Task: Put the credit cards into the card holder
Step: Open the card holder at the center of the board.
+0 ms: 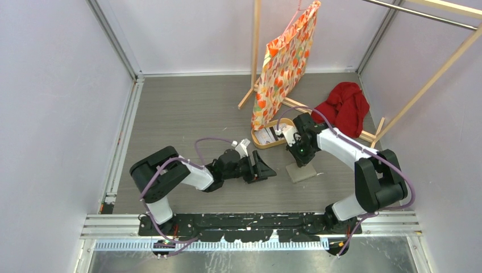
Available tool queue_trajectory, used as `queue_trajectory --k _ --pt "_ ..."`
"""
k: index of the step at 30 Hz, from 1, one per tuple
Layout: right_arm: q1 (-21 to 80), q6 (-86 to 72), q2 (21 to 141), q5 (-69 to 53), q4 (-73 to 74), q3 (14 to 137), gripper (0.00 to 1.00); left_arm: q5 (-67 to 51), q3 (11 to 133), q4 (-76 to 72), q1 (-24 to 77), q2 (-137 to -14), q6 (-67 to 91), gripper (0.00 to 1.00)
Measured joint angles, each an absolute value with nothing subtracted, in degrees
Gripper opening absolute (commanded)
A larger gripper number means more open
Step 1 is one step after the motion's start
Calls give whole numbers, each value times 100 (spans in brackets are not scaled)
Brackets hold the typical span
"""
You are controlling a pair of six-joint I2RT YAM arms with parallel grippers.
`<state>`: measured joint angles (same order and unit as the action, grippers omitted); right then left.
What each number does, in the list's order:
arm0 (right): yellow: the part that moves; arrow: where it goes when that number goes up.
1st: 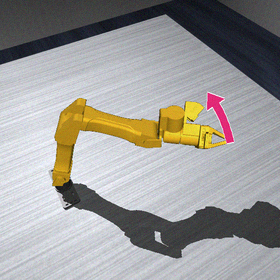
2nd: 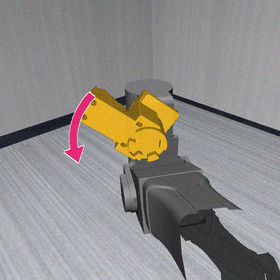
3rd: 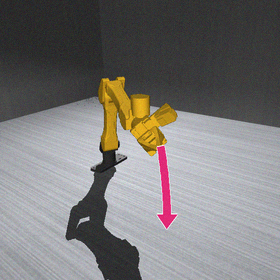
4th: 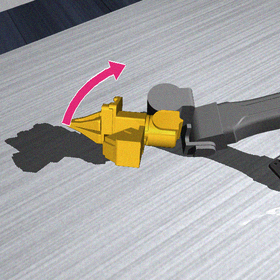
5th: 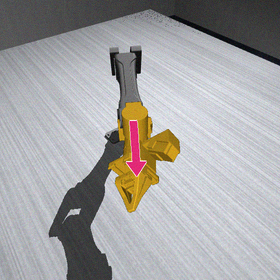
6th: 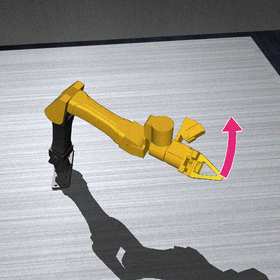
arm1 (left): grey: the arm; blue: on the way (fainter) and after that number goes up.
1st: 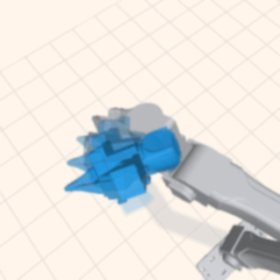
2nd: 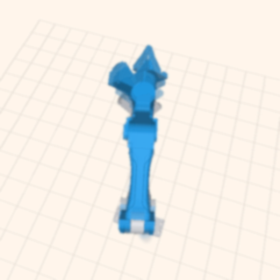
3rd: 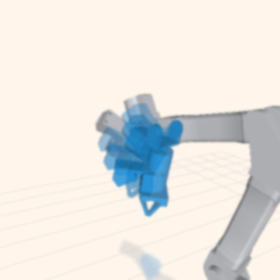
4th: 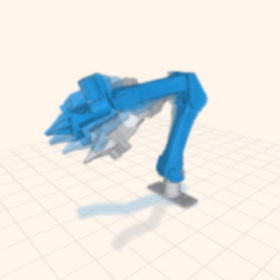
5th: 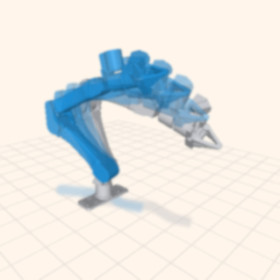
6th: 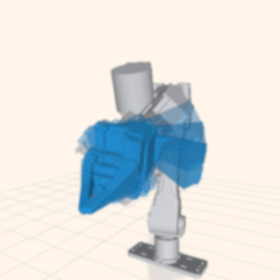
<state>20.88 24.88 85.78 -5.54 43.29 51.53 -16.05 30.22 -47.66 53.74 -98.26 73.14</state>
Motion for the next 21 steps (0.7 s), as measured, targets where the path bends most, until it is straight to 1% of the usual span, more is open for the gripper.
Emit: queue_trajectory --k 5,10,13,17,21 --pt "1966 2486 8256 -1382 4598 5155 1 -1420 3398 -4772 5638 -10224 7334 64" --pt "1811 2453 8053 -2167 4799 5196 1 -1291 3522 -4633 5725 -10304 7242 64" --pt "1765 2447 8007 -2521 4856 5229 1 -1212 3535 -4436 5725 -10294 6954 64" --pt "1704 2447 7883 -2965 4958 5297 1 -1197 3533 -4189 5725 -10101 6184 66" --pt "1625 2440 7717 -3382 4978 5406 1 -1267 3433 -4458 5725 -9920 5572 67"
